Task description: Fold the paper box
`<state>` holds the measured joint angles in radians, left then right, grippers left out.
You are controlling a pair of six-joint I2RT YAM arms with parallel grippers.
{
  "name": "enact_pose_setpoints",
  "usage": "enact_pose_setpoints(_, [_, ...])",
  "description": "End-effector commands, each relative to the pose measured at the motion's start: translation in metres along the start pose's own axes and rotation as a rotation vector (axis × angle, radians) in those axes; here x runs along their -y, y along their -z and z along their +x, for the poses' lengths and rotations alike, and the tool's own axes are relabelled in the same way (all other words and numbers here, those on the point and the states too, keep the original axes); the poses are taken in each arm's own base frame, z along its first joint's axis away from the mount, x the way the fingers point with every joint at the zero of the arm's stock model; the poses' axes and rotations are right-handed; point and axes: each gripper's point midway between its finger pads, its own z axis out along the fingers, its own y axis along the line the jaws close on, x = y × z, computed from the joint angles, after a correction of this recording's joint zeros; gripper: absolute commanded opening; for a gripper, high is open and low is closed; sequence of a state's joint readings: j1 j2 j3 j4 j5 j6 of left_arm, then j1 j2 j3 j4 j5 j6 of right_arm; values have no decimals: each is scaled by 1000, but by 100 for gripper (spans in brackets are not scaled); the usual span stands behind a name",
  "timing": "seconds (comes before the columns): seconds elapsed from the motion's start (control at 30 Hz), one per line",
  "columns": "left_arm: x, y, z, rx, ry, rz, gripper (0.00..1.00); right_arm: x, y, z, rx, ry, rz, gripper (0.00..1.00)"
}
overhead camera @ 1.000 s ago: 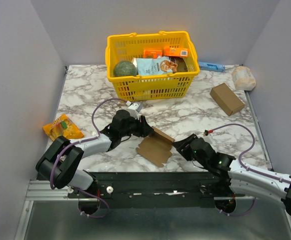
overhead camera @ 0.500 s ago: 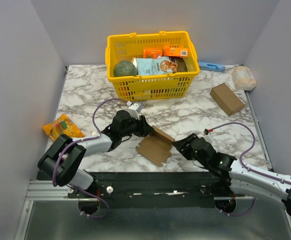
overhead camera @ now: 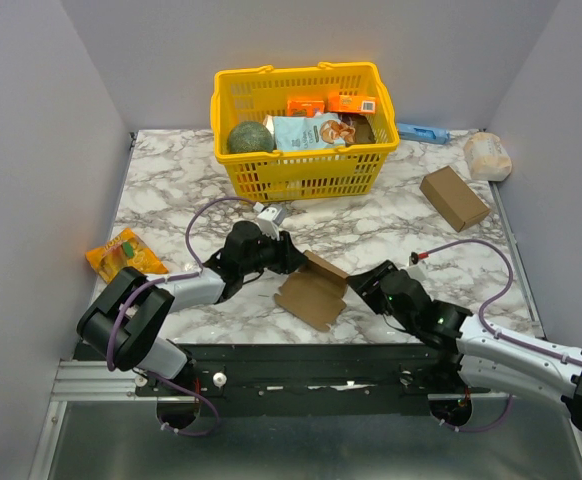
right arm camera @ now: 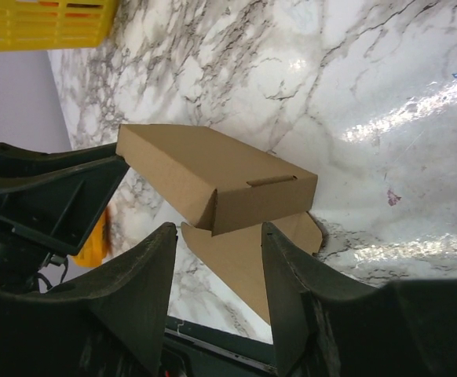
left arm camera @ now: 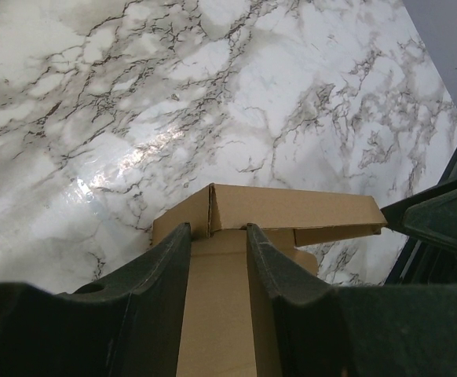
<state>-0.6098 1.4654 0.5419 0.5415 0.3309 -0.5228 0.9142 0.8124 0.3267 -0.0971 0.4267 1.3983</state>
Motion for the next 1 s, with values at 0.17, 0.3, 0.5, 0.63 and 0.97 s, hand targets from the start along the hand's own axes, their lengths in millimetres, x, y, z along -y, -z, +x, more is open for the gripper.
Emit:
enact_pose_setpoints(0.17, [-18,5,29,-84,3,-50,41,14,-8,-5,40,7,64,54])
enact_pose_setpoints(0.3, [-17,5,28,-83,0,-49,41,21,-9,-6,49,-2,78,54])
enact_pose_setpoints(0.5, [-8,9,24,-75,-13,-11,42,5,-3,-11,55,59,31,53])
enact_pose_setpoints(0.63, [9,20,6,-30,-39,35,48,-7,3,-15,49,90,12,58])
enact_pose_setpoints(0.97, [21,24,-6,-27,-15,83,61,-11,-5,-22,24,97,19,64])
